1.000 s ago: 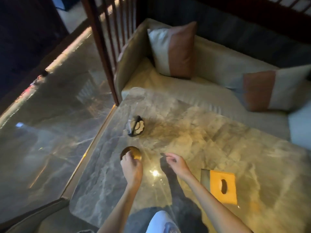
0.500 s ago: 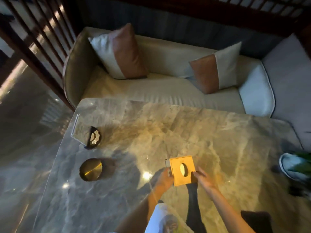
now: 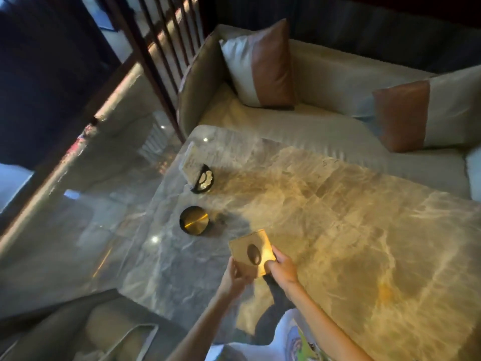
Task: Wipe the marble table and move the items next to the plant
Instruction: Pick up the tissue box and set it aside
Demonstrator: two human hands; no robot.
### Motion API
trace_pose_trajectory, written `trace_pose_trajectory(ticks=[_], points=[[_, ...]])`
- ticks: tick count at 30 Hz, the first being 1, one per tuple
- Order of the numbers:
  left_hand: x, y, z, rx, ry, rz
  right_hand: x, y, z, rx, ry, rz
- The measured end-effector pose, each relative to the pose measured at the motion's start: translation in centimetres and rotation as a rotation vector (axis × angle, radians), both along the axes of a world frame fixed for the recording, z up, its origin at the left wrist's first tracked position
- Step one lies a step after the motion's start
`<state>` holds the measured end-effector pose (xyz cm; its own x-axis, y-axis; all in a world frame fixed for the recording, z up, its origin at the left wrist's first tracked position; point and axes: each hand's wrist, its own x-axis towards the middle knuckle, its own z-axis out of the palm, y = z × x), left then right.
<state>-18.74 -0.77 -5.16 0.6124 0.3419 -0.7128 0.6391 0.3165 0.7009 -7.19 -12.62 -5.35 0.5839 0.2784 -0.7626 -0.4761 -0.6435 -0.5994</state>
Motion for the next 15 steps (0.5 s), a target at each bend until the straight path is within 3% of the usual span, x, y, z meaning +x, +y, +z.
trace_pose_trajectory(ticks=[9,15], points=[[-8.5,5.0,2.2,-0.011,0.115,0.274,-6.1,9.9,1.5,-0.038,0.043,0.37],[-10.7,5.9,1.9,-0.044,0.128,0.36,-7.2,12.3,0.9,-0.062,0.105,0.413]])
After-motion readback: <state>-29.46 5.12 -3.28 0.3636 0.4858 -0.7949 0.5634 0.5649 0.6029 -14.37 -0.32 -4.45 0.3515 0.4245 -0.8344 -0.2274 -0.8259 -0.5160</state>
